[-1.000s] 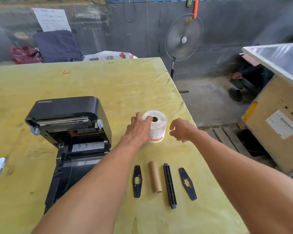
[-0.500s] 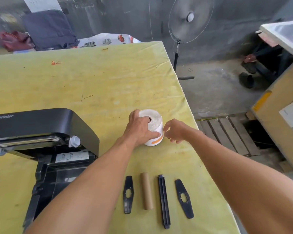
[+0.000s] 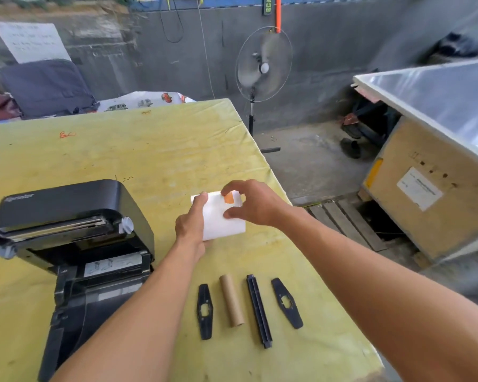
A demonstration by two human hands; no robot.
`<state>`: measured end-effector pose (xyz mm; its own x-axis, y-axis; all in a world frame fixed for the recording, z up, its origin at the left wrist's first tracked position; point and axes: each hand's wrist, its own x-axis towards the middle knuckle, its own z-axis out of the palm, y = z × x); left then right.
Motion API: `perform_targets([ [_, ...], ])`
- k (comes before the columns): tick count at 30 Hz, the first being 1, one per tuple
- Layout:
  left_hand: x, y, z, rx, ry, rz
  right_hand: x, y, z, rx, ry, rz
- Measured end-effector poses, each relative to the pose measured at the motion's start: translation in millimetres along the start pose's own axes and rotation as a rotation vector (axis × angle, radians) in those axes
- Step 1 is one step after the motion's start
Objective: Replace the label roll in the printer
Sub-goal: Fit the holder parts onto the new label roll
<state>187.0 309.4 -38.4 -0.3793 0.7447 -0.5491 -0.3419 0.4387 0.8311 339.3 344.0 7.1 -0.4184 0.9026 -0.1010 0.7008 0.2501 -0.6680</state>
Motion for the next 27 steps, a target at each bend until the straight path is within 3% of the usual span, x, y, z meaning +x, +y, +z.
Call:
perform_targets([
  [7, -44, -12, -35, -0.073, -0.035, 0.028, -38, -34, 16, -0.215, 0.122, -0.1],
  [13, -80, -21, -73, -0.088, 0.002, 0.026, -71, -62, 35, -0.372, 0.079, -0.194],
  [19, -95, -14, -93, -0.101, -0.003, 0.069, -83, -91, 54, -0.78, 0.172, -0.272],
  [27, -91, -3, -94, -0.074, -0.018, 0.09, -68, -96, 46, -0.659, 0.225, -0.2],
])
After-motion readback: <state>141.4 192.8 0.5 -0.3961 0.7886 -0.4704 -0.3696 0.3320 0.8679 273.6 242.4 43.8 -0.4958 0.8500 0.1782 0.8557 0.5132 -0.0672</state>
